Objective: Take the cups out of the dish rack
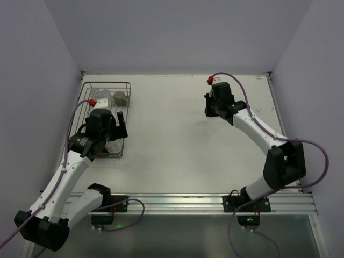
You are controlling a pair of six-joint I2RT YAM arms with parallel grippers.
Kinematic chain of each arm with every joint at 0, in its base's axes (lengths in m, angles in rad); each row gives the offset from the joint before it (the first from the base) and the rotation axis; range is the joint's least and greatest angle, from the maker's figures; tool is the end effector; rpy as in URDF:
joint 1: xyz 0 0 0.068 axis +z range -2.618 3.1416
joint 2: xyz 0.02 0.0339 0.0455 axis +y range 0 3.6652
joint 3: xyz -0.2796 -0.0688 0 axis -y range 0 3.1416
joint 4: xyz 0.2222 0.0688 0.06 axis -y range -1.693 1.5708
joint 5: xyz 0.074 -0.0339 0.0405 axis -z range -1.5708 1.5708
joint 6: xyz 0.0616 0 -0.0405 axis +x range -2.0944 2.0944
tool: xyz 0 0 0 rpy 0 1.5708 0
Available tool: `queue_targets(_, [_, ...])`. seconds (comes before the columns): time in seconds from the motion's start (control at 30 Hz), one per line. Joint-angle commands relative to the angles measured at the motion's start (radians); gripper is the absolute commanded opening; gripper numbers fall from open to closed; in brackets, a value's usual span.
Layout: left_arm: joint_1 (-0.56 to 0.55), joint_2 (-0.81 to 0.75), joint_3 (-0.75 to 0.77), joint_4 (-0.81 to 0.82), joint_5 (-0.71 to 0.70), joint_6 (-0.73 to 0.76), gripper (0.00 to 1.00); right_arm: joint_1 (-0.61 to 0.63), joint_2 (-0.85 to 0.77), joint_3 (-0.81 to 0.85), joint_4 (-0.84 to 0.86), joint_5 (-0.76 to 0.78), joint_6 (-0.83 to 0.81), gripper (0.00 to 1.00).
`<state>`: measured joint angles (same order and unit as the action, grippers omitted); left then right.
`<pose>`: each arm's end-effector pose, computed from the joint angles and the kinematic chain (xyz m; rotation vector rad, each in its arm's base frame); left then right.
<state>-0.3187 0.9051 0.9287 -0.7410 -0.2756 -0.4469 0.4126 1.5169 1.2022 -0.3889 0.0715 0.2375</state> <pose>0.1652 -0.0369 0.3110 -0.2861 2.2392 -0.0928 0.3115 0.1315 0.2933 -0.1621 2.2800 0.2605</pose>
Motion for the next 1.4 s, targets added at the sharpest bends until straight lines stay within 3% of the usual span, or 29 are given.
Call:
queue_targets(0.0, [-0.003,0.015,0.061,-0.13,-0.102,0.034,0.97,-0.072,0.103,0.085,-0.114,0.025,-0.107,0.0])
queue_targets(0.33, [0.0,0.15,0.067,-0.186,-0.149,0.004,0.98,-0.103,0.249,0.134,-0.068,-0.007,-0.089,0.0])
queue_targets(0.9, [0.076,0.244,0.015,-0.043,-0.1,-0.016,0.96,-0.126,0.174,0.088,-0.015,-0.012,-0.078,0.06])
queue_targets(1.17, [0.148,0.244,-0.013,0.008,-0.001,0.007,0.95,-0.132,0.184,0.08,-0.01,-0.024,-0.075,0.19])
queue_targets(1.37, [0.171,0.265,-0.033,0.04,0.076,0.011,0.91,-0.133,0.212,0.086,-0.01,-0.033,-0.075,0.21])
